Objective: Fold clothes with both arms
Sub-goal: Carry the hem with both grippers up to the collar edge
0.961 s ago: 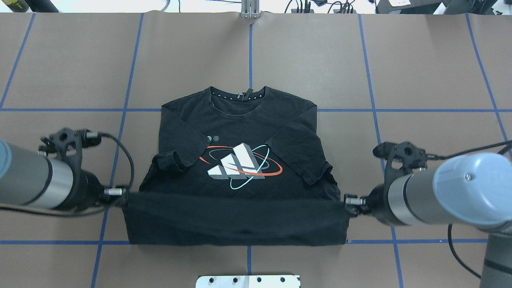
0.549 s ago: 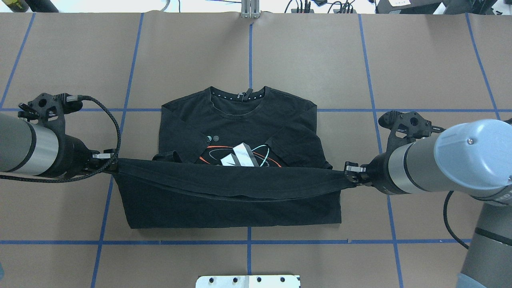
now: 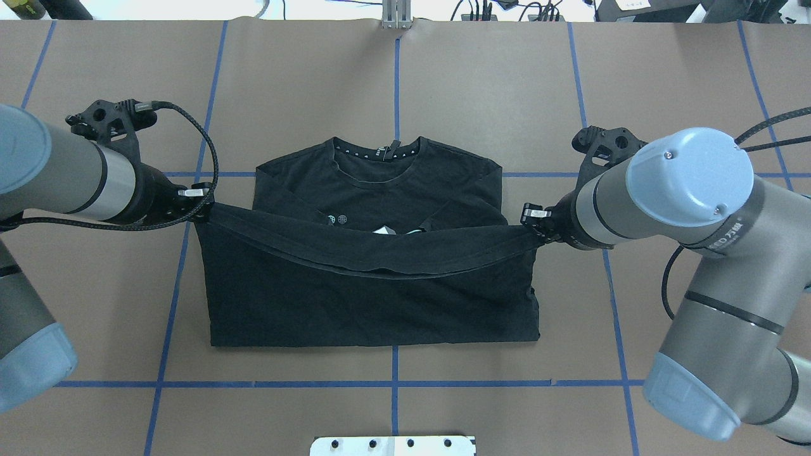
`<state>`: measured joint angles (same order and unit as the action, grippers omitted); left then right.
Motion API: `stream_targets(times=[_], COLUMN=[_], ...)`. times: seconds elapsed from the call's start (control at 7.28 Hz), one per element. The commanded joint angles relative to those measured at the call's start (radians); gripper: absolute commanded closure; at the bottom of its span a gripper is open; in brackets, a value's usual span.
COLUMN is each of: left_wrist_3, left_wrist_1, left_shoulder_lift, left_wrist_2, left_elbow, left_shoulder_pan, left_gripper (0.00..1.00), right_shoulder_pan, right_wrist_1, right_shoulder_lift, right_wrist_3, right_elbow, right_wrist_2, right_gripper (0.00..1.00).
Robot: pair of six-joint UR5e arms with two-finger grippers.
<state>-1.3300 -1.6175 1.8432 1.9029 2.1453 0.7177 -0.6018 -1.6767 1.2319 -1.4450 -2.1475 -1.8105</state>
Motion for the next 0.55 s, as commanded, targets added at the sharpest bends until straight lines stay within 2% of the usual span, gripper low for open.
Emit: stream_targets(times=[0.0, 0.41], left_wrist_3=[0.069, 0.091], left_wrist_1=[-0.001, -0.008], left_shoulder_lift=[0.039, 0.109], left_wrist_2=[-0.004, -0.037], left_elbow=[-0.057, -0.201], left_shoulder_pan=[0.060, 0.083], left_gripper=[1.00, 1.00], right_shoulder_pan=[-0.058, -0.082], right_wrist_1=[0.006, 0.011], right_shoulder_lift=[-0.038, -0.104], right_wrist_3=[0.052, 0.084], right_elbow=[0.067, 0.194], right_wrist_2=[-0.009, -0.007], right_gripper=[1.00, 1.00])
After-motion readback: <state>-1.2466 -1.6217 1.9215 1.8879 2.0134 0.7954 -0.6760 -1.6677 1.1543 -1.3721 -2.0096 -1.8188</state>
